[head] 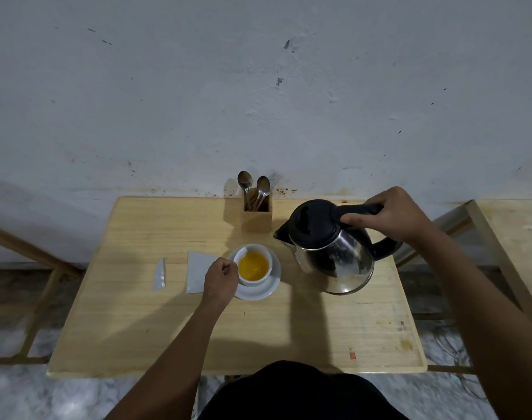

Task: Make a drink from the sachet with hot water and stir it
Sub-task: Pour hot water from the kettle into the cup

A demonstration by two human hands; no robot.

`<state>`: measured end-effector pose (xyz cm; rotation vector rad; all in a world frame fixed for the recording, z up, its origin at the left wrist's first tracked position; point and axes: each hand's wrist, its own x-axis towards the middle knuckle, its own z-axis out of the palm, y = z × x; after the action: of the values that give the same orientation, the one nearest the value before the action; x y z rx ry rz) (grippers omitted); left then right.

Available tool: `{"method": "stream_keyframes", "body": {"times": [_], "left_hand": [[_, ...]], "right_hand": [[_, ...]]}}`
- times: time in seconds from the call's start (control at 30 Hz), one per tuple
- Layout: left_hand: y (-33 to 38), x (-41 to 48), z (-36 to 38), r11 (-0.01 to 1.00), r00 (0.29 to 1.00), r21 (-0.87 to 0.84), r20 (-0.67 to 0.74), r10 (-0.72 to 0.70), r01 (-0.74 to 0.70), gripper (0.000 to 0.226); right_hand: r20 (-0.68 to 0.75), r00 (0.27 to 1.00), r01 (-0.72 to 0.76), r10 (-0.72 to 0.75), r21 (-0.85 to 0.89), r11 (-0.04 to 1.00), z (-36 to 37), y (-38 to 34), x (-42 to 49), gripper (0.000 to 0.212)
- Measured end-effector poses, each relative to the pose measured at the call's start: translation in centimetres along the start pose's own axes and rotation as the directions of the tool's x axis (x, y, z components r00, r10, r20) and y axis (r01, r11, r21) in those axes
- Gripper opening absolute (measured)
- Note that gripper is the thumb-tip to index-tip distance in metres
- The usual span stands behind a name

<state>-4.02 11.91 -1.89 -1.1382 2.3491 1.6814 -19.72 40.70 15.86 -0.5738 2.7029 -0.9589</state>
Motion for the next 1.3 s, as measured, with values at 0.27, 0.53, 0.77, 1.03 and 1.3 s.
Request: {"method": "stream_keyframes", "body": {"times": [0.27, 0.53, 0.77, 1.03, 1.3], "left_hand": [[0.7, -0.2, 1.5, 0.999, 0.988, -0.006, -0.149, -0.039, 0.039, 0.020], [1.5, -1.0, 3.3, 0.997, 0.940, 0.079, -0.340, 0.036, -0.010, 0.020], [1.5, -0.9, 4.1, 0.989, 0.915, 0.143, -0.401, 0.031, 0.029, 0.016], [1.2, -0.7, 4.3, 0.986, 0.916, 0.161, -0.402, 0.017, 0.052, 0.020], [1.6, -0.9, 4.1, 0.985, 0.921, 0.161, -0.390, 0.008, 0.060, 0.021]], "right_hand": [[-0.221, 0.975, 0.069, -0.019, 0.221, 0.973, -1.5, 4.7, 1.1, 0.081], [-0.252, 0.967, 0.046, 0.034, 0.308, 0.950, -2.1, 8.1, 4.5, 0.074], [-0.262, 0.964, 0.120, -0.031, 0.329, 0.937, -2.0, 10.6, 6.9, 0.085], [-0.245, 0.969, 0.152, -0.038, 0.468, 0.871, -0.6, 12.0, 7.6, 0.055], [-0.211, 0.975, 0.156, -0.073, 0.412, 0.898, -0.3, 12.8, 8.5, 0.073]]}}
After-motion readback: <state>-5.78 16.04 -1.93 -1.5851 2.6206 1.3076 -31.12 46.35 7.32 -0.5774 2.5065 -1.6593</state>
